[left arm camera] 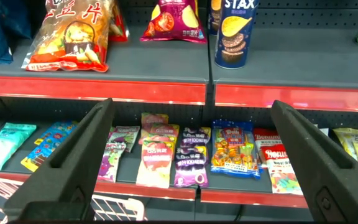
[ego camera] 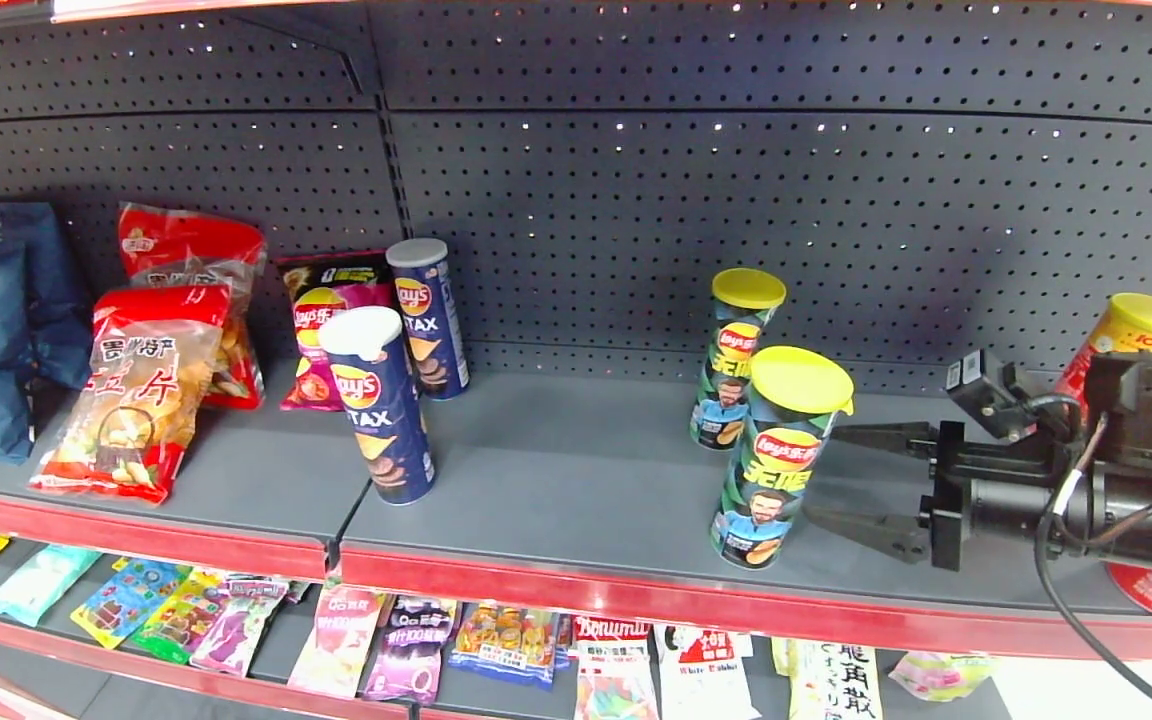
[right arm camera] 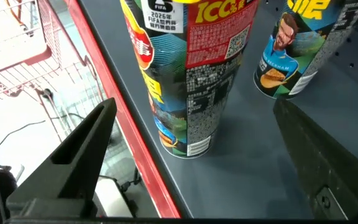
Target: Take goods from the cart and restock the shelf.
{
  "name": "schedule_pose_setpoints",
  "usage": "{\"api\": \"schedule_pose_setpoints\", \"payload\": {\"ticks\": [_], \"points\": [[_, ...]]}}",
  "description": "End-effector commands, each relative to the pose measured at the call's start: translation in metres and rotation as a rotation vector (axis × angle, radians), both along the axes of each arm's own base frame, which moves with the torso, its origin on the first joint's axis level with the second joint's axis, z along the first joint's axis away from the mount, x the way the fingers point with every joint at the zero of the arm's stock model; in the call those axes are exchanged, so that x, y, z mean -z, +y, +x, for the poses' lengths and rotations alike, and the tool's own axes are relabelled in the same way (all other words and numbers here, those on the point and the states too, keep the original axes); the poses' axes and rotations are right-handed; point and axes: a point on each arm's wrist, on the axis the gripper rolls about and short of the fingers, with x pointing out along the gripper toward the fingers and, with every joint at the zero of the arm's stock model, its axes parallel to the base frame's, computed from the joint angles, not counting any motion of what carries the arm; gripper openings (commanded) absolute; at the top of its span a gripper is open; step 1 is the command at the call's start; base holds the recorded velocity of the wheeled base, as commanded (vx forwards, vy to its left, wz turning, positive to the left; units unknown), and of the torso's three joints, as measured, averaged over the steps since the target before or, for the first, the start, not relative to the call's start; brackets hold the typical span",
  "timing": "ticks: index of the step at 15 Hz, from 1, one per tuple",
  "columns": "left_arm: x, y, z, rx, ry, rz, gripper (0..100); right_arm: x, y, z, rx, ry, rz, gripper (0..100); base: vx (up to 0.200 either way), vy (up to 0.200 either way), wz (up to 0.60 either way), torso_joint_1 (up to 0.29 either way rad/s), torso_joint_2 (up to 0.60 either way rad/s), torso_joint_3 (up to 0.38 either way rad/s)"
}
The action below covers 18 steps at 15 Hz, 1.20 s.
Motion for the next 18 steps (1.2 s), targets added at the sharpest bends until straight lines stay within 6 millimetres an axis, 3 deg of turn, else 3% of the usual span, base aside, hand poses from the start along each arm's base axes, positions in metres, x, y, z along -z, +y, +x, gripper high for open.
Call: {"api": "schedule_pose_setpoints", "payload": {"ticks": [1, 18], "points": [[0.000, 0.000, 0.000, 0.000, 0.002, 0.000, 100, -0.001, 0.001, 0.000, -0.006, -0.003, 0.001, 100, 0.000, 0.000, 0.00, 0.000, 0.00, 0.000], [0.000, 0.000, 0.000, 0.000, 0.002, 0.000, 100, 0.003, 0.015, 0.020, -0.080, -0.034, 0.021, 100, 0.000, 0.000, 0.00, 0.000, 0.00, 0.000]]}}
